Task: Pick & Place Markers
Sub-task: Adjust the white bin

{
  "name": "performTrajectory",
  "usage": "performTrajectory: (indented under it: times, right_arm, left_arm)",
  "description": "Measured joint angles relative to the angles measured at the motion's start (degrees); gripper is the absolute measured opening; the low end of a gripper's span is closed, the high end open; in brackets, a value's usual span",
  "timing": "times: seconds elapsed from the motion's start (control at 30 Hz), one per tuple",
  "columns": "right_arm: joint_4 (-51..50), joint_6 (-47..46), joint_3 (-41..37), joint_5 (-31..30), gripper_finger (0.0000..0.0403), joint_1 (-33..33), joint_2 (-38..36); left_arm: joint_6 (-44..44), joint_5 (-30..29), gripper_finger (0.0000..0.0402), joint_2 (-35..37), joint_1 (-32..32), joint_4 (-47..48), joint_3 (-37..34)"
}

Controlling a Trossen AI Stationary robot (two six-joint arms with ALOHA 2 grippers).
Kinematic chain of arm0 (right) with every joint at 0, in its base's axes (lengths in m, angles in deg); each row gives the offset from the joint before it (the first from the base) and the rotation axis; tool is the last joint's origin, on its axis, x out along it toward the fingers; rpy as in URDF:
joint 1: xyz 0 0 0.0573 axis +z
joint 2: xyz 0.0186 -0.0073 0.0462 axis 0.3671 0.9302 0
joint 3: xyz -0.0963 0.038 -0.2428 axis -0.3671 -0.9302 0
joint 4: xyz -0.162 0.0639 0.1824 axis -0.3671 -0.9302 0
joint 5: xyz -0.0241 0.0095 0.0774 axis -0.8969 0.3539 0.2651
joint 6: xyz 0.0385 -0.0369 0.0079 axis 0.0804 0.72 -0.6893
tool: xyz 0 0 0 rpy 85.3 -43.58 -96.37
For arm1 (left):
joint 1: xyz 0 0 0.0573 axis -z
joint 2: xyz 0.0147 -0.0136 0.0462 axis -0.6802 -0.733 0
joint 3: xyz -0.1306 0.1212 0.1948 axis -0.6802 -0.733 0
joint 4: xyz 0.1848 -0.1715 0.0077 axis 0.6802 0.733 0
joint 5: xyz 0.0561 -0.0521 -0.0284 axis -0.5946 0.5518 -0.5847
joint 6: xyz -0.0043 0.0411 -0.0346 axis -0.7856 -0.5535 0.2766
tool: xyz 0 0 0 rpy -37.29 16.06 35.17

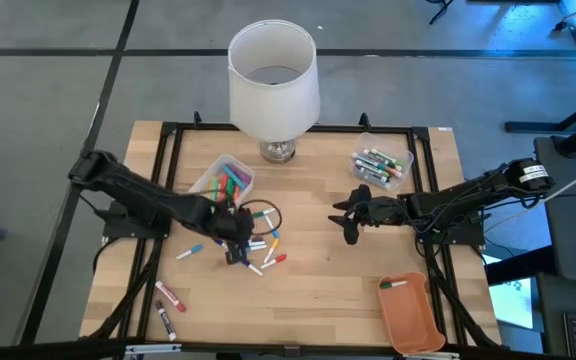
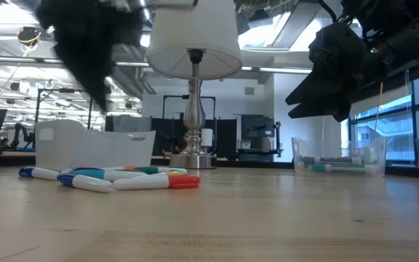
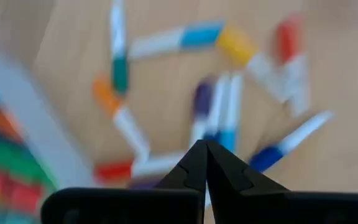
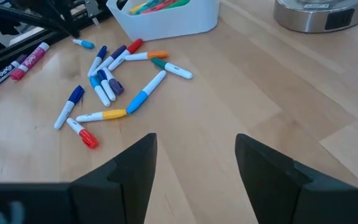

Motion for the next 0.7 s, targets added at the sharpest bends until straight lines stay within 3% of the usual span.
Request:
performTrajectory:
  times: [0.13, 0.3, 0.43, 0.7]
  right_arm:
    - [-0.1, 0.0, 0.0, 0.0, 0.0217, 0.0, 0.0]
    - [0.5, 0.4, 0.0, -0.1, 0.0217, 0.0, 0.0]
    - [1.0, 0.7, 0.0, -0.2, 0.0217, -0.2, 0.0]
    - [1.0, 1.5, 0.0, -0.2, 0.0217, -0.2, 0.0]
  left_arm:
    - [7.1, -3.2, 0.0002, -3.8, 0.5, 10.0, -1.7]
    - [12.9, -11.9, 0.0004, -5.4, -2.5, 16.6, -3.8]
    - [12.3, -17.7, 0.0002, -5.4, -8.2, 14.8, -6.1]
    - [0.0, -19.3, 0.0003, -5.4, -22.0, 2.6, -11.3]
